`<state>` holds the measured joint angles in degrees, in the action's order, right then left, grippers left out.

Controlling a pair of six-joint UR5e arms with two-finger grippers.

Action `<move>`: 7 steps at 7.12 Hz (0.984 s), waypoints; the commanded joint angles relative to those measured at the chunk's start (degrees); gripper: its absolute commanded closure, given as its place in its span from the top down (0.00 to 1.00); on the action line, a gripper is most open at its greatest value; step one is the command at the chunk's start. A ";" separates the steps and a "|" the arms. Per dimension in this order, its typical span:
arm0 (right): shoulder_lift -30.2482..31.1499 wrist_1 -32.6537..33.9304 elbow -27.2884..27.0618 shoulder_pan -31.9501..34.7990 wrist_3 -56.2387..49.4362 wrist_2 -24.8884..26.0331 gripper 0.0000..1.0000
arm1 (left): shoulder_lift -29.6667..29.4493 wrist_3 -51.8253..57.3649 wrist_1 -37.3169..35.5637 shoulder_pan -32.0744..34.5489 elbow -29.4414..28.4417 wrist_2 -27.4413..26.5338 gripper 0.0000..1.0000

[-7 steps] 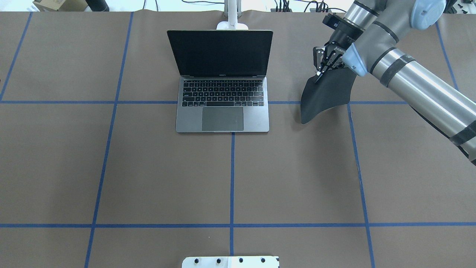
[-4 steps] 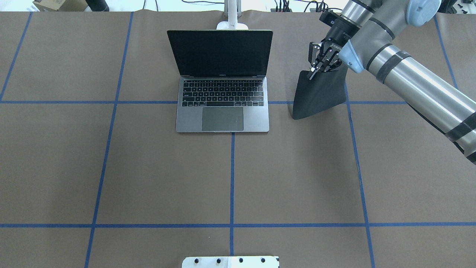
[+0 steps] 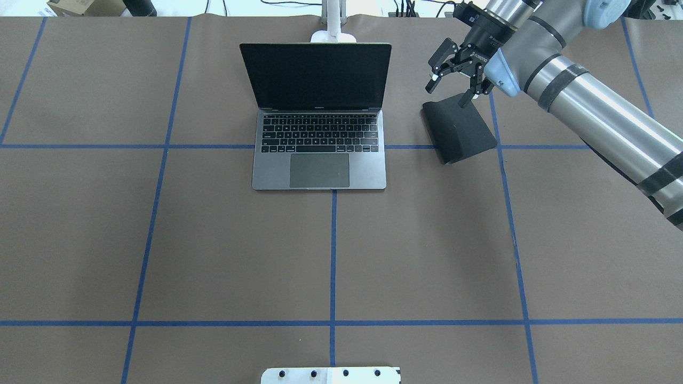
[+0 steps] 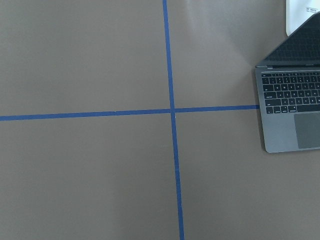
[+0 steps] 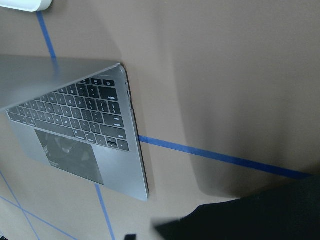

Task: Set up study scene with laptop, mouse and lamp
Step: 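Lower the black mousepad beside the laptop and open the right gripper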

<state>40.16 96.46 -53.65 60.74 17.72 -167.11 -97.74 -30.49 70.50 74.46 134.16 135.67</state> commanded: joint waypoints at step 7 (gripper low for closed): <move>8.06 -12.82 -1.55 3.50 0.12 9.49 0.97 | 2.55 0.00 0.08 0.33 0.76 0.03 1.00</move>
<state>44.11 89.84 -54.76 63.50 17.67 -161.10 -95.21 -30.50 70.58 74.79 135.21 135.77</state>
